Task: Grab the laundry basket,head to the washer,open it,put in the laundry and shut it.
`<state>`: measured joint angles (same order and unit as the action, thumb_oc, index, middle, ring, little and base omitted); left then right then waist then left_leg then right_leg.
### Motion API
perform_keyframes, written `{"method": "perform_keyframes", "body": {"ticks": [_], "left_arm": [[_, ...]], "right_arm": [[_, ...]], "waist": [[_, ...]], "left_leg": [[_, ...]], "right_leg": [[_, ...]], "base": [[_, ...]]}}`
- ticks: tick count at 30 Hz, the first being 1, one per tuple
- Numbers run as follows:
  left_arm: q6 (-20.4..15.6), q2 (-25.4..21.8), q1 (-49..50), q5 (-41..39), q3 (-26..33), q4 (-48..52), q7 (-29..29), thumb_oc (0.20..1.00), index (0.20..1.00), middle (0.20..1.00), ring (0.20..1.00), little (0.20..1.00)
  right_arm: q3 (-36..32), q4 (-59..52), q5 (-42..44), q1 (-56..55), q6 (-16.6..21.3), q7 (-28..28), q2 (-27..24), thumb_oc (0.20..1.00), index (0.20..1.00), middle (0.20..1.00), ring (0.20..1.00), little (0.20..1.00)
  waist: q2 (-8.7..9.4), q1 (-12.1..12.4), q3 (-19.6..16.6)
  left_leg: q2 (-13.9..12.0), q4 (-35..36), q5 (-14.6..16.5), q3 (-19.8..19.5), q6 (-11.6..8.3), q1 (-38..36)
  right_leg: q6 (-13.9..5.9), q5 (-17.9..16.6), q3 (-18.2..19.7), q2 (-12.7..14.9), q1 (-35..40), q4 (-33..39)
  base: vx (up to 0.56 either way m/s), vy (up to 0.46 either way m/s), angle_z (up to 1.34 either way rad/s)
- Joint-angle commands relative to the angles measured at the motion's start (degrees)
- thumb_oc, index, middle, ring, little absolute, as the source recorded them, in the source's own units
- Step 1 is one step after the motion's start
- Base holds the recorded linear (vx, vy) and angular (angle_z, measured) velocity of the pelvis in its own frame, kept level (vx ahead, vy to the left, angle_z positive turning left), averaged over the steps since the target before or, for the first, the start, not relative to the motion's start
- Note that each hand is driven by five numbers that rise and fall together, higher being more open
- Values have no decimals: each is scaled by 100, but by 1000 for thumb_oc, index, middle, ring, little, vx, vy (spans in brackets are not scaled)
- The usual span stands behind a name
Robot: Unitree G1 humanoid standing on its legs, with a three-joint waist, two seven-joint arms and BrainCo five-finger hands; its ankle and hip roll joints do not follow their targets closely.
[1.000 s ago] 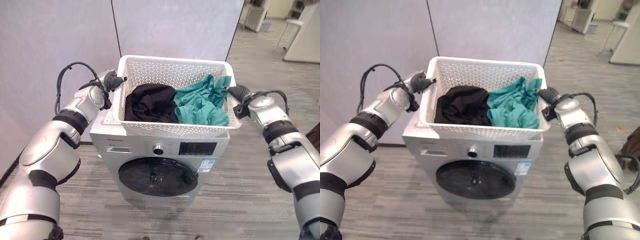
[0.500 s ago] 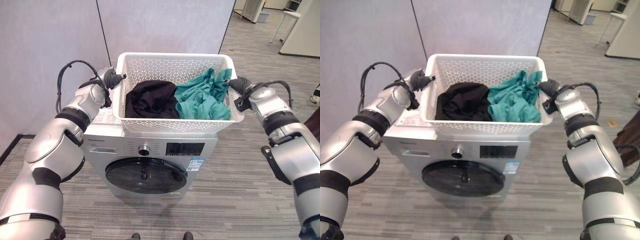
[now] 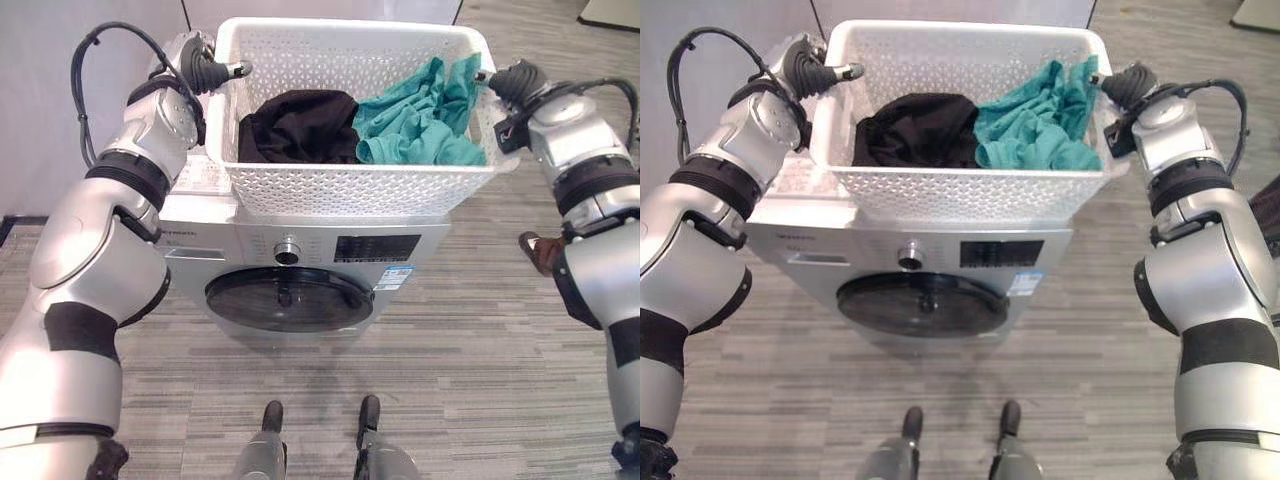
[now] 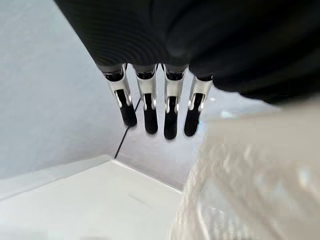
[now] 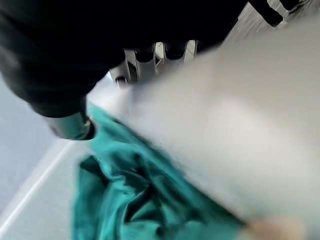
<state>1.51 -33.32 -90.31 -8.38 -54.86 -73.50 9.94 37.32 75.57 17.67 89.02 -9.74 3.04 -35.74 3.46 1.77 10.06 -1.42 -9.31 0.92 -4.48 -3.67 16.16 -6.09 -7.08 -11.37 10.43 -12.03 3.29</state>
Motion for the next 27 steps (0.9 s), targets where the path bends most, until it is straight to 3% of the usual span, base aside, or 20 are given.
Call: {"method": "perform_keyframes", "body": {"ticks": [1, 5, 7, 11, 27], "left_arm": [[-188, 32, -1358, -270, 82, -612, 387, 1000, 1000, 1000, 1000, 1000], [-275, 112, -1535, -585, 220, -573, 421, 1000, 1000, 1000, 1000, 1000], [-506, 364, -1627, -845, 423, -117, 653, 1000, 1000, 1000, 1000, 1000], [-568, 433, -1557, -790, 468, 123, 769, 1000, 1000, 1000, 1000, 1000], [-601, 148, -1725, -815, 393, 57, 759, 1000, 1000, 1000, 1000, 1000]], "right_arm": [[338, 540, 341, -427, 59, -65, 577, 1000, 1000, 1000, 1000, 1000], [288, 558, 607, -224, 120, -155, 730, 1000, 1000, 1000, 1000, 1000], [267, 365, 854, -132, 245, -272, 784, 1000, 1000, 1000, 1000, 1000], [306, 266, 867, -114, 252, -289, 754, 1000, 1000, 1000, 1000, 1000], [302, 338, 682, -318, 166, -125, 572, 1000, 1000, 1000, 1000, 1000]], "waist": [[-147, 238, 401], [-169, 210, 447], [-178, 188, 495], [-183, 166, 496], [-330, 261, 130]], "left_leg": [[212, 443, 45, 127, 208, -304], [211, 492, 4, 138, 196, -276], [202, 514, -17, 117, 179, -313], [191, 553, -16, 117, 173, -390], [126, 825, 18, 140, 160, -957]], "right_leg": [[-508, -1, 360, 344, 431, -103], [-504, -9, 377, 331, 370, -93], [-501, 12, 372, 317, 396, -100], [-500, 31, 360, 315, 444, -103], [-549, 116, 222, 359, 818, -81]], "base": [[-18, 5, 3], [-21, -2, 5], [-7, -12, 2], [-2, -5, 3], [12, -6, -1]]}}
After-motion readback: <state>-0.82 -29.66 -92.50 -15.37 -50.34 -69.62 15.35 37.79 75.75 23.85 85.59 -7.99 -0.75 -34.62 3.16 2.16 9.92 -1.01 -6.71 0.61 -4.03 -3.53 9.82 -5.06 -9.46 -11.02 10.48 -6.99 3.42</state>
